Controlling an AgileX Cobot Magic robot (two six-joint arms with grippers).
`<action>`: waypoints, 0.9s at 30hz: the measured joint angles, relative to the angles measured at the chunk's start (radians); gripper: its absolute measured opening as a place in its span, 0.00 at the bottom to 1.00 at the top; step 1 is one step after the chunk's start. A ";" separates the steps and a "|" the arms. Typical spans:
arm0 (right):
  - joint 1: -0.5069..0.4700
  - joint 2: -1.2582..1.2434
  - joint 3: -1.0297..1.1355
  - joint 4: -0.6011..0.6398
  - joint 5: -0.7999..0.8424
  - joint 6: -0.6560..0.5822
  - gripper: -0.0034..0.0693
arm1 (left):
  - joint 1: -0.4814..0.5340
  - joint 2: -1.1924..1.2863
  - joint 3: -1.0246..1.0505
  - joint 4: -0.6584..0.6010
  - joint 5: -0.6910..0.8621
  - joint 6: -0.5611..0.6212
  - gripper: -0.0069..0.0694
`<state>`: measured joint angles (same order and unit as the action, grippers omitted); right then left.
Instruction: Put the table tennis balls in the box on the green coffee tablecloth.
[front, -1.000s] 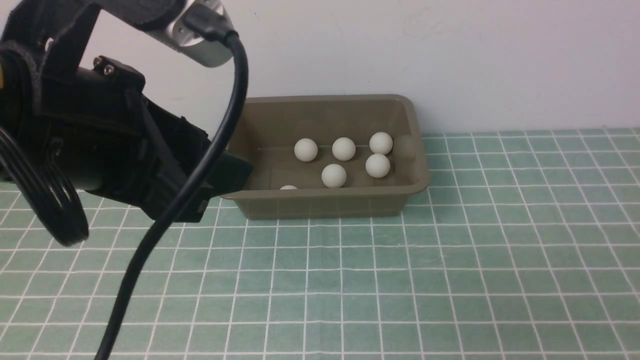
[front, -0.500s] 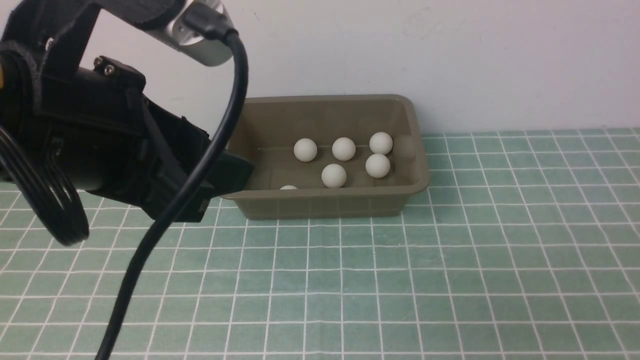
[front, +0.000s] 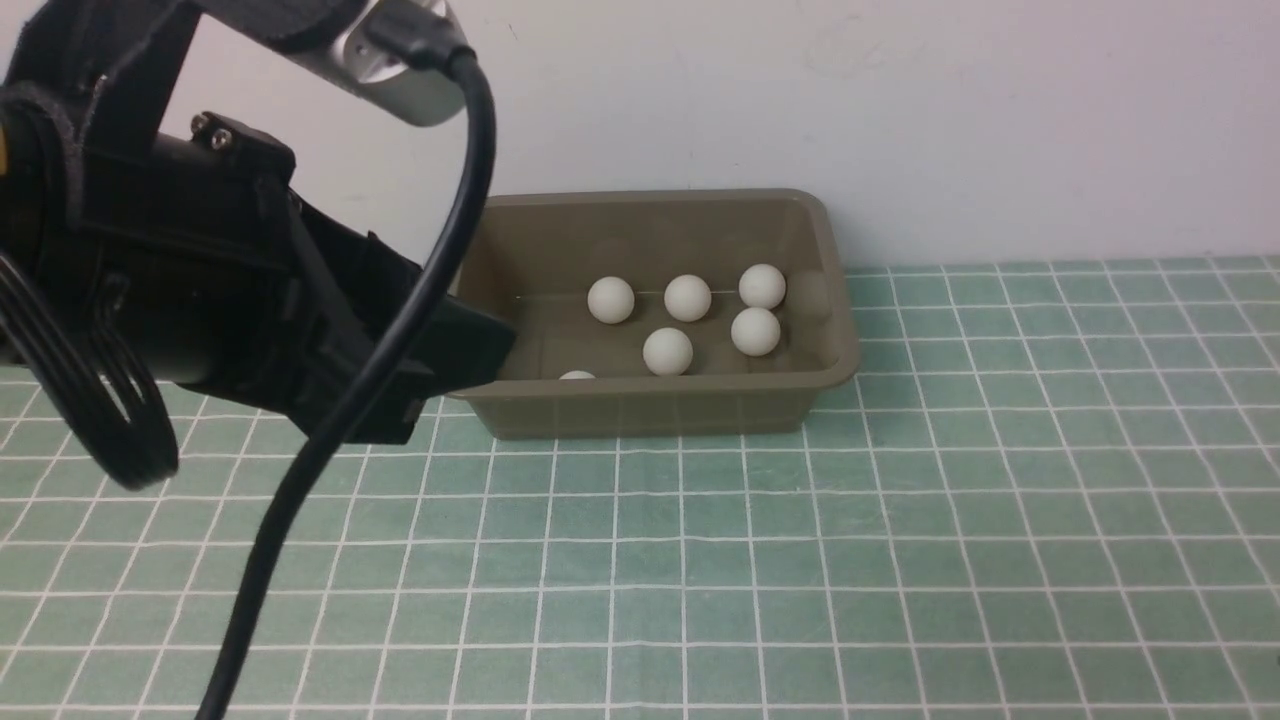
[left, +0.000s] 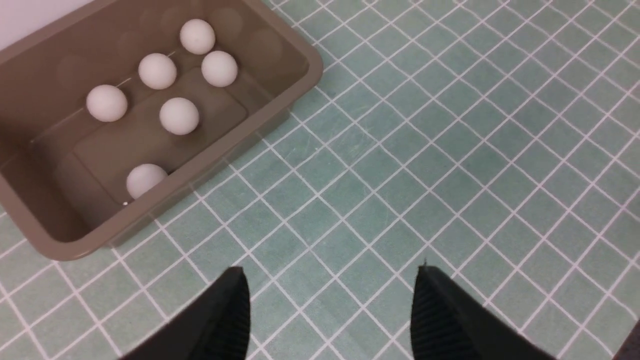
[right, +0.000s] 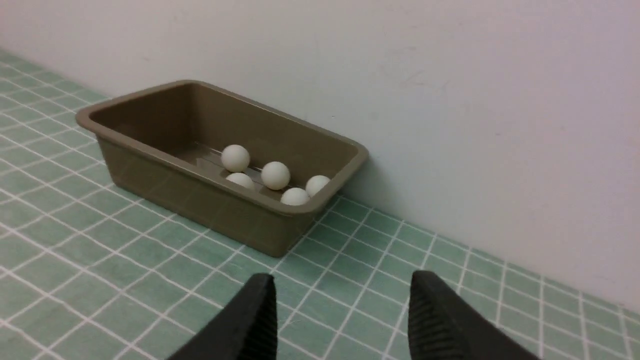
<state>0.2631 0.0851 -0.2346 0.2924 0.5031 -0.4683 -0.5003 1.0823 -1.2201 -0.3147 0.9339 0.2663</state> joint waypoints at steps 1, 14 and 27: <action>0.000 0.000 0.022 0.002 0.000 0.000 0.51 | 0.000 0.000 0.000 -0.008 0.000 0.000 0.61; 0.000 -0.079 0.151 0.042 0.024 0.000 0.51 | 0.000 0.000 0.000 -0.033 0.000 0.000 0.61; 0.000 -0.079 0.210 0.044 -0.003 0.000 0.51 | 0.000 0.000 0.000 -0.039 0.000 0.000 0.61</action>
<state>0.2631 0.0056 -0.0248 0.3368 0.5003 -0.4683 -0.5003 1.0823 -1.2201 -0.3537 0.9339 0.2663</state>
